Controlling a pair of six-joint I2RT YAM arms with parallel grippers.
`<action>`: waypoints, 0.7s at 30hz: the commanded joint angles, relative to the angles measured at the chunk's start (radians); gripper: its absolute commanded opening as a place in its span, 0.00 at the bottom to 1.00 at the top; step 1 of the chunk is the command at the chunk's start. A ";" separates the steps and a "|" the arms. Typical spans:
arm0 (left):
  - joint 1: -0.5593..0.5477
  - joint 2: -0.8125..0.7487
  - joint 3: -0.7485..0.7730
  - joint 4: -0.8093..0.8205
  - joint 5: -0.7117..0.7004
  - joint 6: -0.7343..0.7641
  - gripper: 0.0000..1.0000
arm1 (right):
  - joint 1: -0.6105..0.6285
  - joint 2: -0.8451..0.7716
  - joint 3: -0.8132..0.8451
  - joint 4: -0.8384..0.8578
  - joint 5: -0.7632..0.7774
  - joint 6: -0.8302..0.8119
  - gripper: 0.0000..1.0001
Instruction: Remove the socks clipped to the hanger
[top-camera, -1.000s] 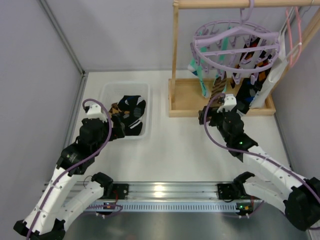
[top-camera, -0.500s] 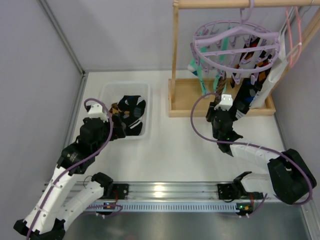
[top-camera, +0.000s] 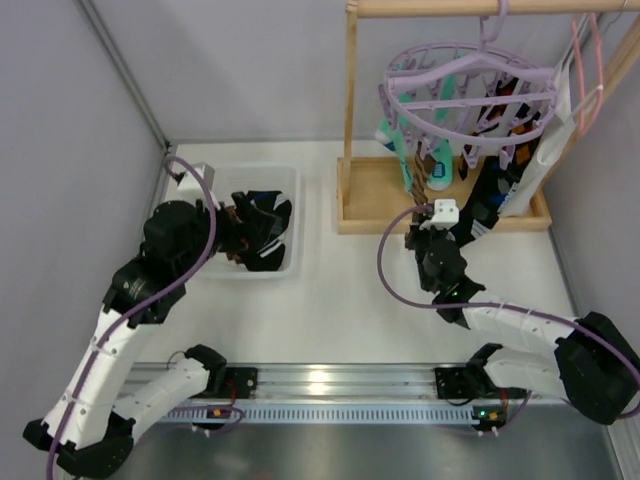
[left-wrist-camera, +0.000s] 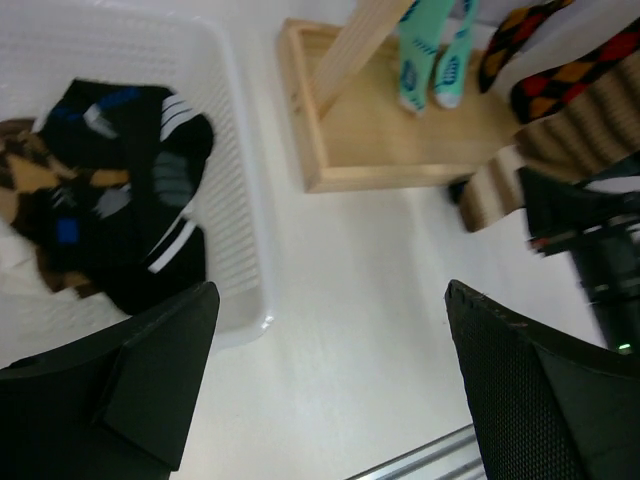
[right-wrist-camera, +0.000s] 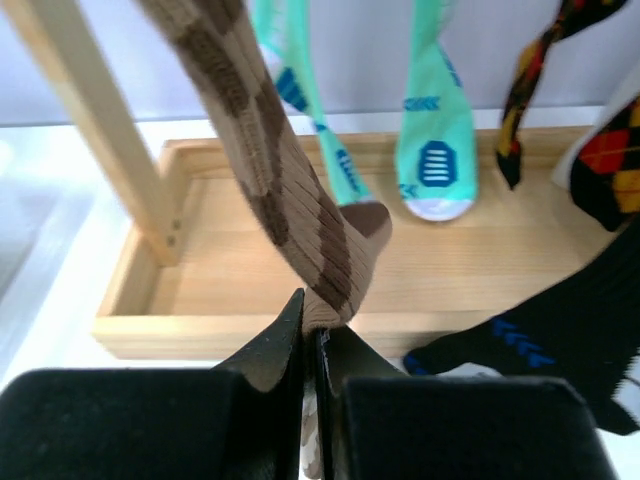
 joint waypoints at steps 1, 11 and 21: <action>-0.010 0.171 0.176 0.145 0.172 -0.081 0.98 | 0.092 -0.041 -0.003 0.012 0.058 0.036 0.00; -0.461 0.692 0.773 0.139 -0.344 0.160 0.98 | 0.271 -0.014 0.083 -0.114 0.262 0.124 0.00; -0.539 1.076 1.211 0.145 -0.331 0.404 0.98 | 0.369 0.021 0.138 -0.139 0.308 0.141 0.00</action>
